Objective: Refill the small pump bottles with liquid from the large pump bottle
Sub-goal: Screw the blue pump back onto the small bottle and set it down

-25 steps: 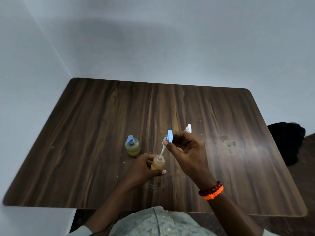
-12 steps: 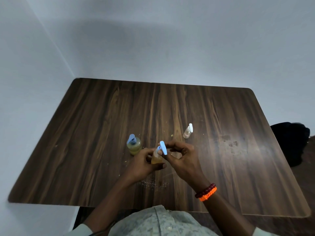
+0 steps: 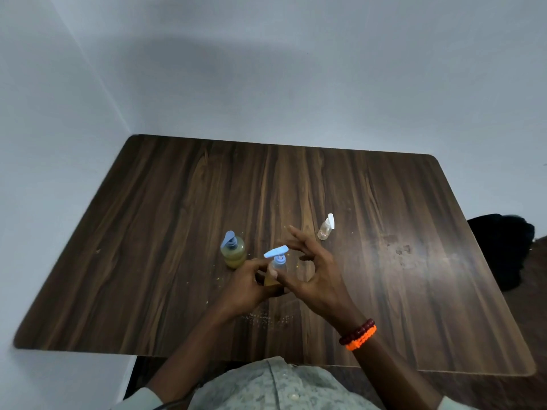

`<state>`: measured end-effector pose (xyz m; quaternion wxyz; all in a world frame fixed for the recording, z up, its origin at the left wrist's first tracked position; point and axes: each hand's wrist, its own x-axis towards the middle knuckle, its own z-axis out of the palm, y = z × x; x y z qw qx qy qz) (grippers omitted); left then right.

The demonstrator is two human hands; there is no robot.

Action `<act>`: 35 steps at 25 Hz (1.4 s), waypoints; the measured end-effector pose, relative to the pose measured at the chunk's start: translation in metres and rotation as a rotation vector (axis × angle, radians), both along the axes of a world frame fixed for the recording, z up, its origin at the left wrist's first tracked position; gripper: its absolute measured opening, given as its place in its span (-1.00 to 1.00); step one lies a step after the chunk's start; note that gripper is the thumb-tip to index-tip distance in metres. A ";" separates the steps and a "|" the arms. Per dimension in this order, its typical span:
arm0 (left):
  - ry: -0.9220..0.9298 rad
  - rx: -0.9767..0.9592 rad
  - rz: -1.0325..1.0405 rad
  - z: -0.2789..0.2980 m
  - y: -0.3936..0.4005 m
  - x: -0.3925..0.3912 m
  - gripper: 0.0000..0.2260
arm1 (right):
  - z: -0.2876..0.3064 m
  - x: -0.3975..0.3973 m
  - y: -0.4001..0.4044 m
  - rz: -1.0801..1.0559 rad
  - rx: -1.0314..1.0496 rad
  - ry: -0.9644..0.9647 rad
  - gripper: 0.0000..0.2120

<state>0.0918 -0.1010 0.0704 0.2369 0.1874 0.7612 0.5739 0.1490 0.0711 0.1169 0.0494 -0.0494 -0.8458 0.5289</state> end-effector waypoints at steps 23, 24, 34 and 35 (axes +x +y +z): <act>-0.069 0.011 -0.033 -0.009 -0.005 0.003 -0.78 | -0.001 -0.003 -0.004 0.021 -0.063 -0.037 -0.09; -0.071 -0.002 -0.016 -0.009 -0.005 0.002 -0.76 | -0.002 -0.003 -0.003 0.031 -0.070 -0.039 -0.12; -0.120 -0.045 -0.018 -0.011 -0.006 0.002 -0.68 | -0.006 -0.011 0.003 0.052 -0.052 -0.086 -0.54; -0.112 -0.050 -0.014 -0.011 -0.007 0.002 -0.69 | -0.007 -0.013 0.003 0.044 -0.042 -0.080 -0.59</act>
